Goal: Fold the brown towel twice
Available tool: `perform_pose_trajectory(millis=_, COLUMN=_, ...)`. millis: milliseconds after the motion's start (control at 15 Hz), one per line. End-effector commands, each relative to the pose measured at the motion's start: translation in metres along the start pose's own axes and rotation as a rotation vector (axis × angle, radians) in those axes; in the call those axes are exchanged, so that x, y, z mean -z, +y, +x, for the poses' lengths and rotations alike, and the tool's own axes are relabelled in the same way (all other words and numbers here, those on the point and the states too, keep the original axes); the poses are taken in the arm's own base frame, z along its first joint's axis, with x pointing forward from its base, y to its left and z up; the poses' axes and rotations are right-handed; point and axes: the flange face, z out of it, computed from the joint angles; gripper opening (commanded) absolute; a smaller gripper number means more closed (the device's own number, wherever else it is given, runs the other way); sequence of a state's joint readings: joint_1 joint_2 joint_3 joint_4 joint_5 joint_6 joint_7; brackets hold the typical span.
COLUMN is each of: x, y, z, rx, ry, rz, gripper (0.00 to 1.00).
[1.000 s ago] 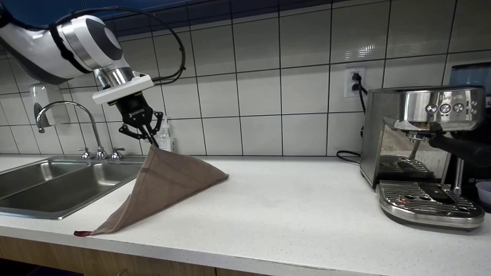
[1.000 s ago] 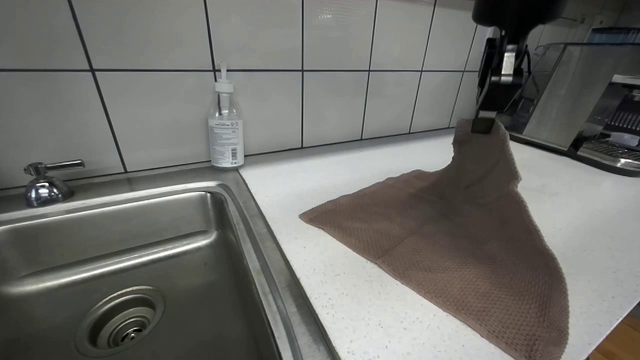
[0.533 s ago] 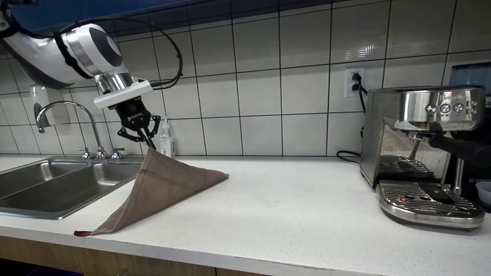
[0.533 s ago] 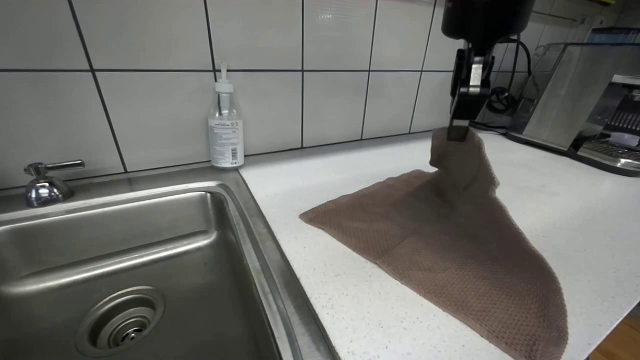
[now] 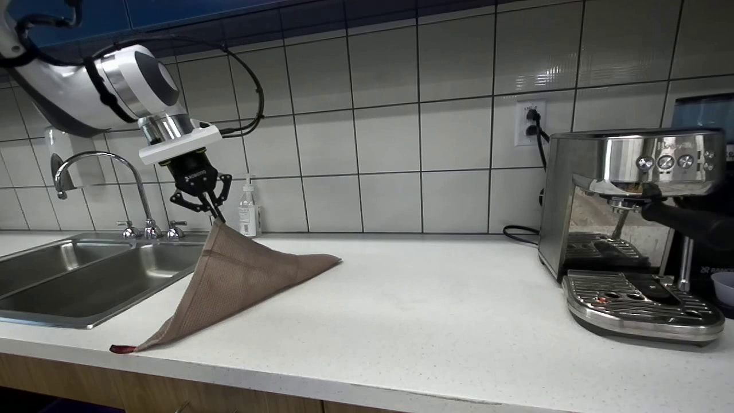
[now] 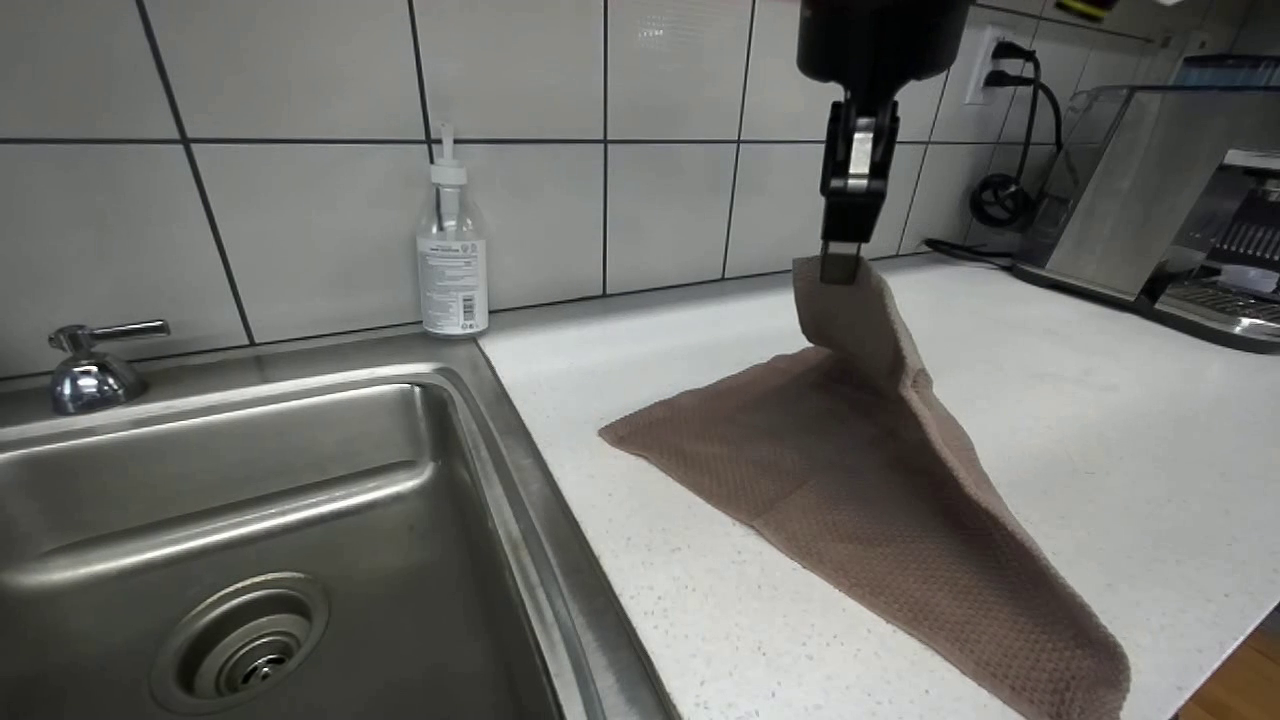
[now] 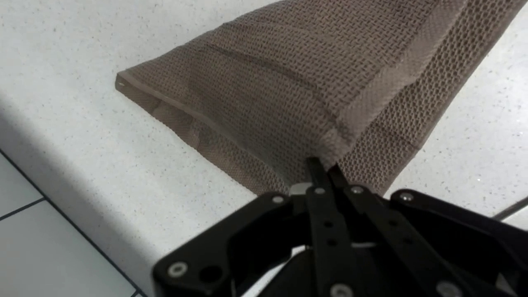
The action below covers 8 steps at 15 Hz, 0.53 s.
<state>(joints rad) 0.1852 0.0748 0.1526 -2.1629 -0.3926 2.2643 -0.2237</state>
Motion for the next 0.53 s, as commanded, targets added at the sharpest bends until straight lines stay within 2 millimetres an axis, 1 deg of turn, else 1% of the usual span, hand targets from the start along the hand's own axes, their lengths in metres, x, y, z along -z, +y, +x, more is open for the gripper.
perform_pose_trajectory(millis=0, x=0.004, y=-0.003, z=0.022, rx=0.021, ry=0.011, rz=-0.026, gripper=0.01)
perform_pose_trajectory(millis=200, x=0.0, y=-0.01, z=0.032, rx=0.035, ry=0.01, rz=-0.039, gripper=0.01)
perform_pose_trajectory(millis=467, x=-0.012, y=-0.017, z=0.044, rx=0.037, ry=-0.011, rz=-0.067, gripper=0.01)
